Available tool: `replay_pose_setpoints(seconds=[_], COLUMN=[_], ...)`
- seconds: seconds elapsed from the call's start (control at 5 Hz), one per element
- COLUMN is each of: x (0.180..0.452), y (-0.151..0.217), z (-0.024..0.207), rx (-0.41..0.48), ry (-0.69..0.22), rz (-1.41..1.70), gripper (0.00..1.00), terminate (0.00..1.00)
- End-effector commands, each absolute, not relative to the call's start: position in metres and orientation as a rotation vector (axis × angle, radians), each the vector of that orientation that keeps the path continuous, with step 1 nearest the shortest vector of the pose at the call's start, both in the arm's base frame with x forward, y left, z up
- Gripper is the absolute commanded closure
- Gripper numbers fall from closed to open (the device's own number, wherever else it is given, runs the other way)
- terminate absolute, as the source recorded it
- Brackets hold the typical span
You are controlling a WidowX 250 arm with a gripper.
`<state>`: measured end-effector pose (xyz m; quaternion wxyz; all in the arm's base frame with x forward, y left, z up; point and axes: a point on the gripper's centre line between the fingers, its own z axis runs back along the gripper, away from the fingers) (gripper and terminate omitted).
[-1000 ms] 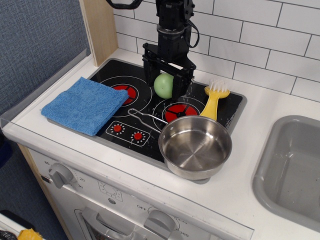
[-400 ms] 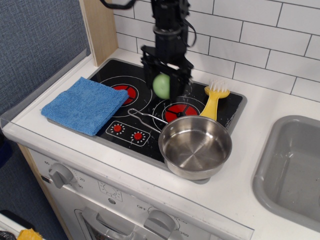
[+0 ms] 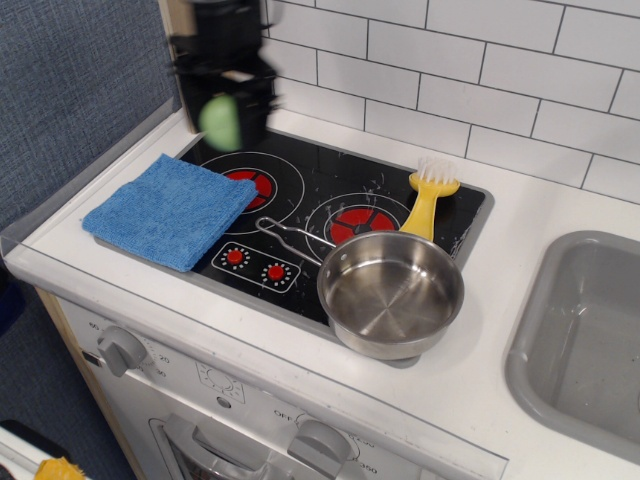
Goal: Move the pear to the towel
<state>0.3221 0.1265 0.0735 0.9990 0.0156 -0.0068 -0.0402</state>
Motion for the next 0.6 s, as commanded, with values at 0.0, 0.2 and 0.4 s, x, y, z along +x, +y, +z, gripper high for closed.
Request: replay_pose_setpoints(seconds=[0.0, 0.2, 0.4], x=[0.272, 0.268, 0.270], y=[0.170, 0.165, 0.158], z=[0.067, 0.058, 0.052], rx=[0.079, 0.089, 0.089], ry=[-0.038, -0.049, -0.050], rz=[0.003, -0.021, -0.050], gripper=[1.00, 1.00, 1.00], terminate=[0.00, 0.00, 0.00])
